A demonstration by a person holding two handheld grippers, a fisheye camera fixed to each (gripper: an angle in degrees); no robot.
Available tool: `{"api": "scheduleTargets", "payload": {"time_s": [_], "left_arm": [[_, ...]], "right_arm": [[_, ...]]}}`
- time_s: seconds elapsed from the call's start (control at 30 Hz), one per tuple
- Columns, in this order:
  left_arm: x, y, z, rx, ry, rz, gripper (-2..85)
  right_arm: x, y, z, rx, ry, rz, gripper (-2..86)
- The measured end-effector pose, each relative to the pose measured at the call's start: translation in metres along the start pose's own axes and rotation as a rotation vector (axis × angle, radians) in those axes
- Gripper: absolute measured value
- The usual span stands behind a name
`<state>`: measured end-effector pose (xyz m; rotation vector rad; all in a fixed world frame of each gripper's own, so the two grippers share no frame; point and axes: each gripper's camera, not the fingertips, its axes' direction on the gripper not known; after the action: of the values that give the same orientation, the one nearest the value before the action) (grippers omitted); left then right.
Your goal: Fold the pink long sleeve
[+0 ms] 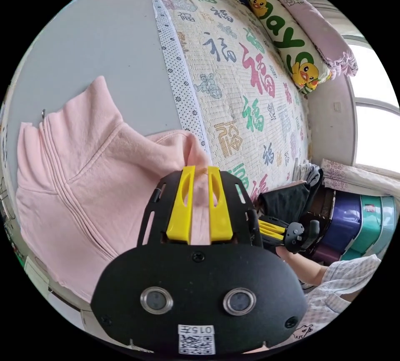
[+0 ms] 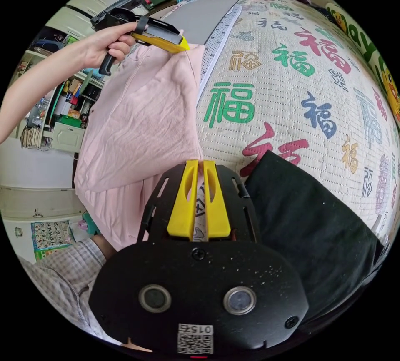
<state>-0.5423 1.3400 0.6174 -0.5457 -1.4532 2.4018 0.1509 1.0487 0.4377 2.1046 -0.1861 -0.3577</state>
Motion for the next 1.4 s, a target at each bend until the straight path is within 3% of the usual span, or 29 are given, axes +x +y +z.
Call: {"api": "scheduleTargets", "payload": {"time_s": [0.17,0.23,0.53,0.7,0.8,0.87,0.93,1.1,1.27,1.4], "left_arm": [[0.039,-0.063,-0.027,0.187,0.088,0.069,-0.4],[0.051,-0.088,-0.026,0.121,0.018,0.079,0.0],[0.028,-0.09,0.013,-0.139,0.055,-0.025,10.5],[0.035,-0.117,0.037,-0.026,0.26,-0.068,5.0],[0.069,-0.144,0.054,0.002,0.155,0.015,3.9],[0.096,-0.164,0.087,-0.056,-0.044,0.094,3.5],[0.109,-0.173,0.111,-0.076,-0.122,0.112,3.3],[0.111,-0.167,0.132,-0.007,-0.062,0.039,4.7],[0.088,-0.091,0.118,0.153,-0.215,-0.028,3.4],[0.051,-0.004,0.14,0.113,-0.258,-0.136,5.8]], "right_arm": [[0.003,-0.007,0.004,-0.004,0.069,-0.025,0.8],[0.005,-0.009,0.01,-0.014,0.08,-0.021,0.8],[0.024,-0.017,0.027,-0.007,0.001,0.013,0.8],[0.029,-0.023,0.038,-0.009,-0.009,0.024,0.7],[0.032,-0.025,0.042,0.007,0.043,0.04,0.4],[0.039,-0.029,0.055,-0.022,0.026,0.089,0.2],[0.042,-0.033,0.068,-0.043,0.019,0.106,0.1],[0.052,-0.038,0.082,-0.06,-0.063,0.137,-0.1],[0.06,-0.018,0.072,0.0,-0.113,0.183,0.0],[0.033,-0.008,0.071,0.047,-0.172,0.129,1.2]]}}
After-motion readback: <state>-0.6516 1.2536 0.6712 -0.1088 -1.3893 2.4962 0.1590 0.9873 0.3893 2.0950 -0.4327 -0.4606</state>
